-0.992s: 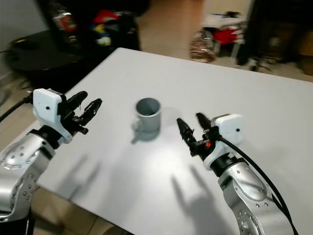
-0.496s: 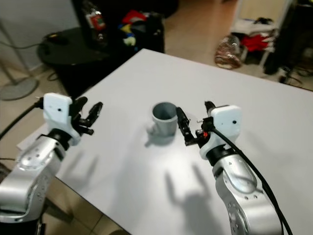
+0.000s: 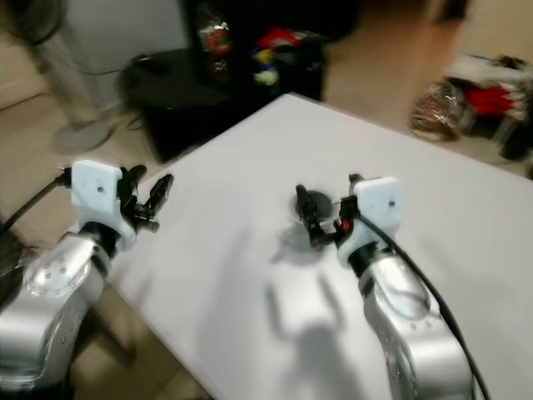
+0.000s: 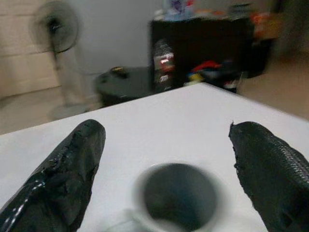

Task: Setting the table

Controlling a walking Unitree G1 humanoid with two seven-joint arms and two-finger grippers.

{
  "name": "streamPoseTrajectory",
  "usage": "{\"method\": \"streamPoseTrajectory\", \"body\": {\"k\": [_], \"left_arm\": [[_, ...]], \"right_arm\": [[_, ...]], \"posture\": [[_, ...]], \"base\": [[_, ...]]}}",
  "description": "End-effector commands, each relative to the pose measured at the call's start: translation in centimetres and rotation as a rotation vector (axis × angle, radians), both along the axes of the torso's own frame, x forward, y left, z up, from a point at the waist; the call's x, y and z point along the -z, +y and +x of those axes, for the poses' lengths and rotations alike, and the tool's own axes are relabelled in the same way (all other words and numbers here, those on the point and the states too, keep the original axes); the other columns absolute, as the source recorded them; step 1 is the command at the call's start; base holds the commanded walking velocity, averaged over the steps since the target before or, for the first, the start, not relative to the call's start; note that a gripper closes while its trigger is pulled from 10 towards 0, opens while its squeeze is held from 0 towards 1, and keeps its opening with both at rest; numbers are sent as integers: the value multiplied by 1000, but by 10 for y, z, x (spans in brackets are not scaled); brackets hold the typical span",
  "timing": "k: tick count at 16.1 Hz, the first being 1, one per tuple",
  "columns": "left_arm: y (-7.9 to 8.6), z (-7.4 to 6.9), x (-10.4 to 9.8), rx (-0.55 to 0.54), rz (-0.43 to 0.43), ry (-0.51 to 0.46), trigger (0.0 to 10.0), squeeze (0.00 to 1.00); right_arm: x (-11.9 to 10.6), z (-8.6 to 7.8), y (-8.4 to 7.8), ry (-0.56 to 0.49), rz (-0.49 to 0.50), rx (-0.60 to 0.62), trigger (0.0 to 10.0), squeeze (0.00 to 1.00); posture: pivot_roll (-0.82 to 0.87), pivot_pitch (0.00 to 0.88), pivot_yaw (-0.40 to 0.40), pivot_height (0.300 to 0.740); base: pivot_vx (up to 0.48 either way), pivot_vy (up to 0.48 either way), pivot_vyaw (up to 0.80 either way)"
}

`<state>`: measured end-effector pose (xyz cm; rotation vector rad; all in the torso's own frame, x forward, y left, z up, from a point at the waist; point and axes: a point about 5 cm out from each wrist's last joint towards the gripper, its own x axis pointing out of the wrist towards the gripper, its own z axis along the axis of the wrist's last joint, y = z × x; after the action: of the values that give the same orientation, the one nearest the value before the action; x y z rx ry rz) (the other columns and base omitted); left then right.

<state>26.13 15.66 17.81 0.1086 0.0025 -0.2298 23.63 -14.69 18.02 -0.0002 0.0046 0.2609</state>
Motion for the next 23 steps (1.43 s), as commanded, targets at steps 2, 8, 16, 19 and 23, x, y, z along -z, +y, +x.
{"method": "streamPoseTrajectory", "body": {"k": [2,8,16,19,23], "left_arm": [[7,-1,3,-33,18,25,10000,0],[13,-3,2,-36,45,40,10000,0],[13,2,5,-55,59,73,10000,0],[10,5,4,-24,52,77,10000,0],[9,0,5,-32,41,76,10000,0]], "right_arm": [[-7,1,2,-50,11,-2,10000,1000],[4,-4,12,4,20,-42,10000,1000],[8,-4,7,31,20,-8,10000,1000],[12,-4,7,45,17,-3,10000,1000],[11,-1,4,46,28,-1,10000,1000]], "posture": [[45,0,26,740],[38,0,47,740],[34,0,57,740],[21,0,70,740],[41,0,42,740]], "base": [[0,0,800],[0,0,800],[0,0,800],[0,0,800],[0,168,569]]}}
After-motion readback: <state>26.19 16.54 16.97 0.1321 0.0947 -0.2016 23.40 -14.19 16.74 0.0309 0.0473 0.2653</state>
